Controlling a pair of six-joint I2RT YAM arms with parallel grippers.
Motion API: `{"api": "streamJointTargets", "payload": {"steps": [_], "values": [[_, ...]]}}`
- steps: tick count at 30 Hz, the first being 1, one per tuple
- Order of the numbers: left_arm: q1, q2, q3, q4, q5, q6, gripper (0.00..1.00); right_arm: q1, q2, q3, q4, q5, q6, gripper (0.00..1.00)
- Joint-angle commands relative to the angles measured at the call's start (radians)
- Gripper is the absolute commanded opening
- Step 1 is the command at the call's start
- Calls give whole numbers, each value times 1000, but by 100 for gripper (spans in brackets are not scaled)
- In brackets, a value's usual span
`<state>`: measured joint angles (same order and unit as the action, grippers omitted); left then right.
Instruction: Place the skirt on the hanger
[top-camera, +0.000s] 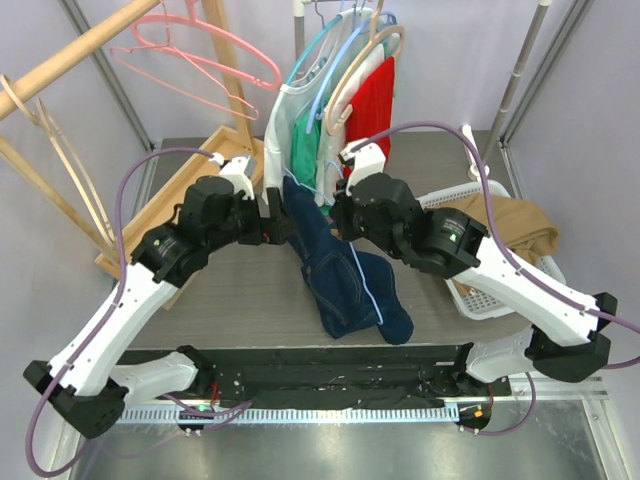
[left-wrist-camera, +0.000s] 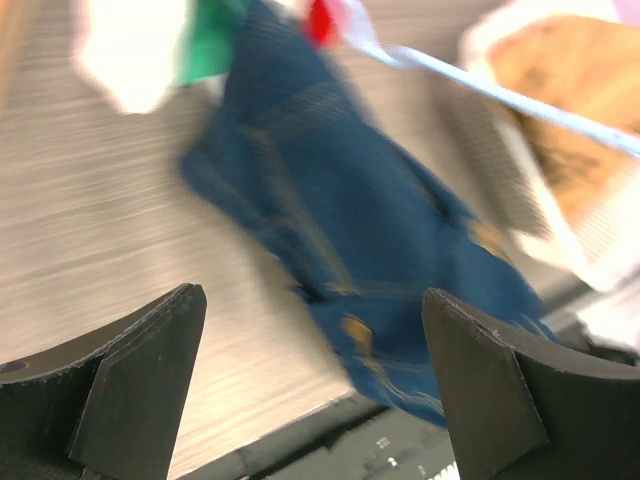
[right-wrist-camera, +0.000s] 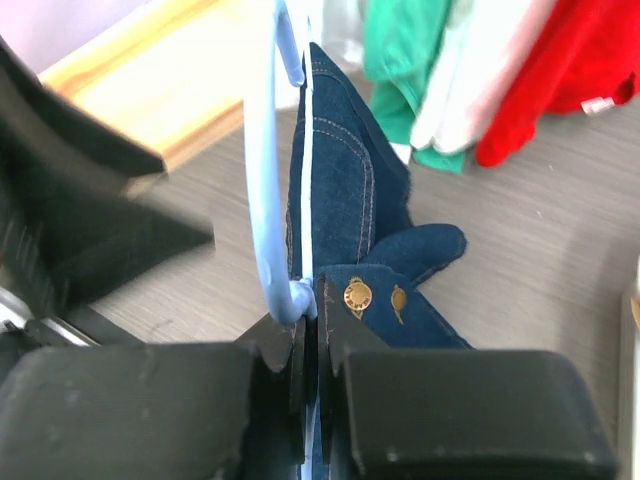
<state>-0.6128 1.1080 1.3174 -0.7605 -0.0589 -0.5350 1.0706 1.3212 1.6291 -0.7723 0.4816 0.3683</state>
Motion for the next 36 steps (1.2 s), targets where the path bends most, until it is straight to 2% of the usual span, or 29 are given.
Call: {"api": "streamJointTargets", "payload": {"steps": [1, 2, 5, 12, 21, 25, 31, 36], "values": [[1, -92, -85, 154, 296, 46, 92, -1, 73, 167, 68, -15, -6, 1], [1, -103, -105, 180, 367, 32, 92, 0, 88, 185, 68, -46, -11, 1], [-21, -148, -161, 279, 425, -13, 91, 0, 153, 256, 56, -83, -22, 1], [-116, -198, -233, 446, 436, -59, 90, -1, 236, 339, 54, -141, -34, 1], [-189, -177, -296, 529, 312, -85, 82, 0, 283, 380, 91, -209, -3, 1], [-206, -189, -316, 567, 225, -105, 65, 0, 289, 383, 97, -215, 23, 1], [-217, -195, -333, 590, 214, -99, 44, -1, 312, 399, 107, -204, 52, 1], [-217, -183, -323, 590, 209, -85, 39, -3, 340, 442, 114, -228, 66, 1]]}}
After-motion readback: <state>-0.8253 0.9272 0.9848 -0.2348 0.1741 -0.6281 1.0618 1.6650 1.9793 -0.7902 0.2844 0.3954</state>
